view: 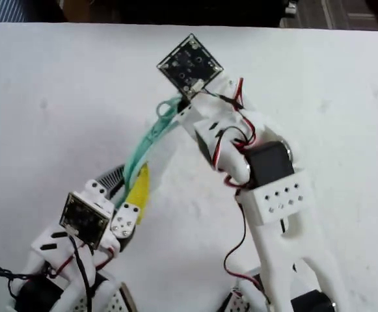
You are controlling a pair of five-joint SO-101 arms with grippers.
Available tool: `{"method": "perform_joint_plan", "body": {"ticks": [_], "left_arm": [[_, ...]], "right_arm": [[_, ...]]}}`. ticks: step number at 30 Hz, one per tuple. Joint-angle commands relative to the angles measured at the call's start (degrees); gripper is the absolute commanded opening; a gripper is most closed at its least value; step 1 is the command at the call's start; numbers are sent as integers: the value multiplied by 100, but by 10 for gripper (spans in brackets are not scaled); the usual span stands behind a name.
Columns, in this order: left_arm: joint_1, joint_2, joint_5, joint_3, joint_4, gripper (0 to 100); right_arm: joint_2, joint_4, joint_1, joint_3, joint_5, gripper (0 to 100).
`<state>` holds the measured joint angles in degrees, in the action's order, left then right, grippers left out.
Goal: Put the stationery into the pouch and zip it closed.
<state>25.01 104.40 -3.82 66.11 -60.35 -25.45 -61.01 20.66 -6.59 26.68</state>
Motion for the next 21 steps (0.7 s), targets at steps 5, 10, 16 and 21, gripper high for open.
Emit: {"method": "perform_joint_plan", "body": {"ticks": [5,10,16,21], "left_arm": [[-13,57,-53,-642,-413,21],[-13,57,-53,-624,-387,21],[-13,57,-53,-281,-9,23],[-4,57,0,-167,308,68]], "right_arm": [[813,505,-1086,70,-79,18],[1042,673,-1437,70,-97,18],[312,-145,-875,35,-79,18],[-593,-760,4,35,-79,18]]}}
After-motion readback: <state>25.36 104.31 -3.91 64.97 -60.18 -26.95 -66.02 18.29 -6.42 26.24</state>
